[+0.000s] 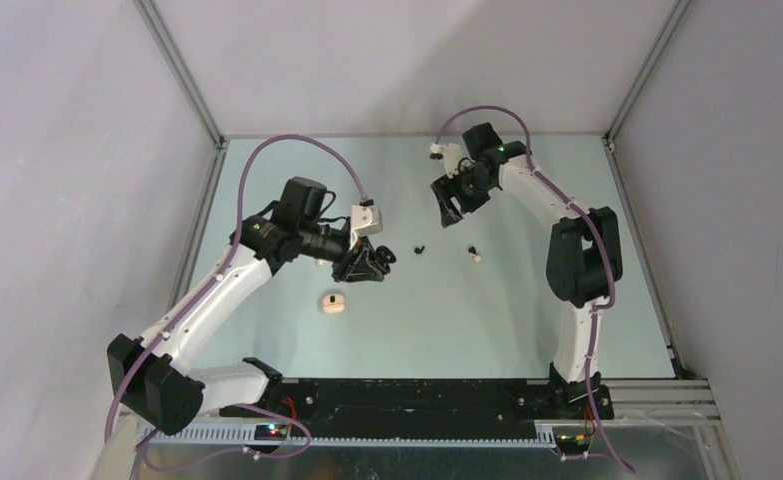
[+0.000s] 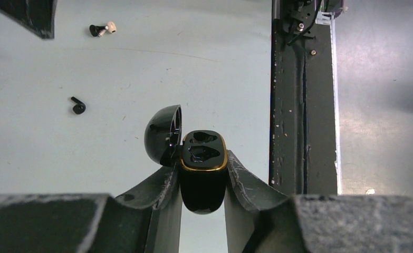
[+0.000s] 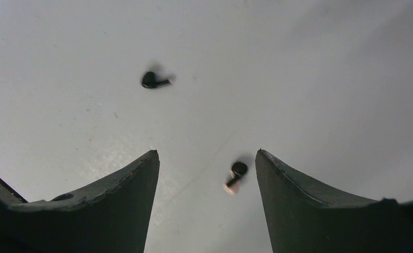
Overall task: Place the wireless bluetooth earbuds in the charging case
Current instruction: Pick up the right earbud from the center of the board.
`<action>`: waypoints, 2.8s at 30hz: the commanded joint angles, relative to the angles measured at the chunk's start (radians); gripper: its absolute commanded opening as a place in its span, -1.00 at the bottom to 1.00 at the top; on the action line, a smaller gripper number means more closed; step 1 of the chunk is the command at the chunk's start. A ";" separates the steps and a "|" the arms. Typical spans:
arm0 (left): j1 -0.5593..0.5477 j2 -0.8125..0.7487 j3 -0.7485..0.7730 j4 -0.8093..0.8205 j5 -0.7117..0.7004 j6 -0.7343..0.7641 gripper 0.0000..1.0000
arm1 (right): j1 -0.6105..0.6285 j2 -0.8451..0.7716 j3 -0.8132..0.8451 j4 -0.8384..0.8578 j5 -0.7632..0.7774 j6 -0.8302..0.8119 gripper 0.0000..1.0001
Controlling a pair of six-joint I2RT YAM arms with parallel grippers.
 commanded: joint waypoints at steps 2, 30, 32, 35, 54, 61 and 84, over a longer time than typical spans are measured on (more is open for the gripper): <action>-0.021 -0.050 -0.025 0.098 0.018 -0.022 -1.00 | -0.121 0.021 0.000 -0.095 0.058 0.051 0.34; -0.092 -0.032 -0.066 0.120 -0.040 -0.011 -1.00 | -0.046 0.131 -0.071 -0.083 0.370 -0.162 0.08; -0.091 -0.033 -0.067 0.121 -0.041 -0.011 -1.00 | -0.037 0.128 -0.087 -0.081 0.364 -0.160 0.07; -0.092 -0.033 -0.069 0.124 -0.040 -0.011 -1.00 | -0.025 0.122 -0.104 -0.076 0.351 -0.156 0.07; -0.101 -0.037 -0.069 0.124 -0.046 -0.010 -1.00 | 0.005 0.048 -0.177 -0.119 0.305 -0.151 0.06; -0.106 -0.032 -0.066 0.121 -0.050 -0.009 -1.00 | -0.050 0.012 -0.069 -0.203 0.197 -0.207 0.03; -0.118 -0.023 -0.060 0.113 -0.062 -0.001 -1.00 | 0.056 0.112 0.007 -0.219 0.242 -0.588 -0.06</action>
